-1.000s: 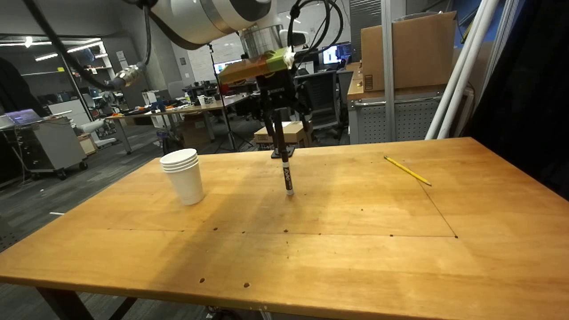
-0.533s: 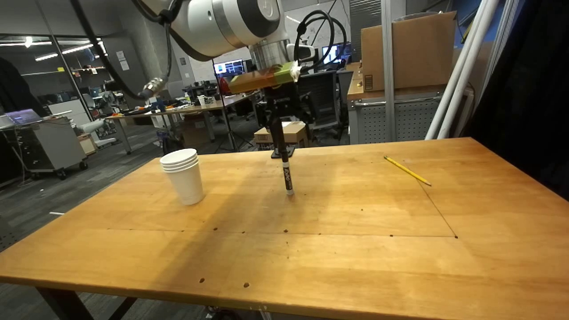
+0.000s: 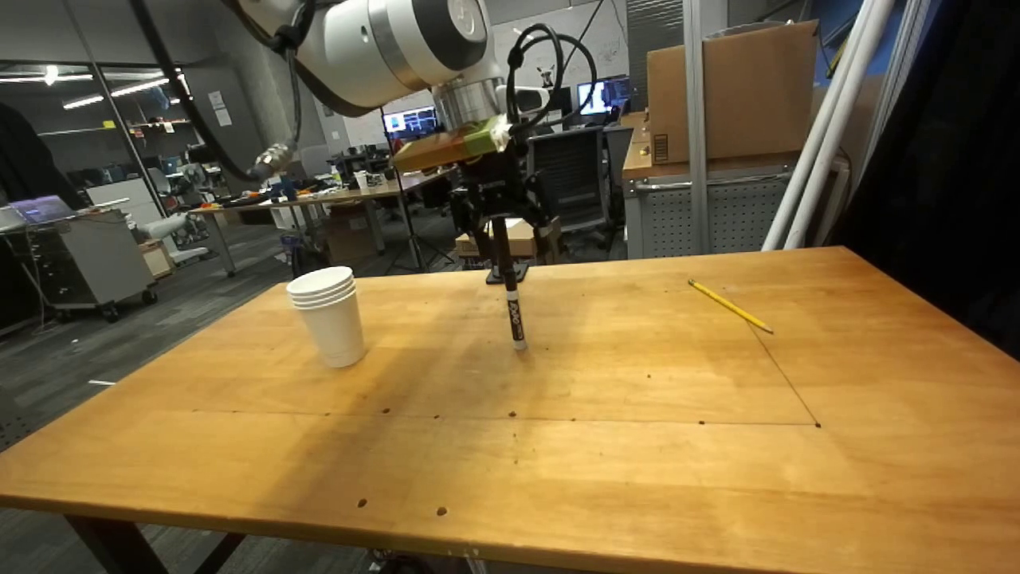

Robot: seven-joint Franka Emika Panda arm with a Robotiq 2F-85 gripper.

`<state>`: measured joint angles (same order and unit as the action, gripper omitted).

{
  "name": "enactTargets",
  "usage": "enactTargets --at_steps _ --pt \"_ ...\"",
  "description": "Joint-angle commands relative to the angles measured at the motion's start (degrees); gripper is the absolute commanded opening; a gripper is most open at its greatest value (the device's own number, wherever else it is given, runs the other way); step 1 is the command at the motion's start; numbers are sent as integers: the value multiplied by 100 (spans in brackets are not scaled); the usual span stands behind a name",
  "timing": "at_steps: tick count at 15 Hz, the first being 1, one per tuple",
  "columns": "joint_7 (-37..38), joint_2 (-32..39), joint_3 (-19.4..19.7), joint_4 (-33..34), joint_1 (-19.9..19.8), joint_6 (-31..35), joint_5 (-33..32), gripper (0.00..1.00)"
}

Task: Put the marker in the cup

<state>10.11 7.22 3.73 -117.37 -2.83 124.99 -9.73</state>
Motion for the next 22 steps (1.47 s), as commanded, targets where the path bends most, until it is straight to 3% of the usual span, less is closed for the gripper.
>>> enactTargets --at_steps 1,22 --pt "341 -83 -13 -8 110 -234 -92 100" --pt "-311 -2 21 -337 -32 291 292 100"
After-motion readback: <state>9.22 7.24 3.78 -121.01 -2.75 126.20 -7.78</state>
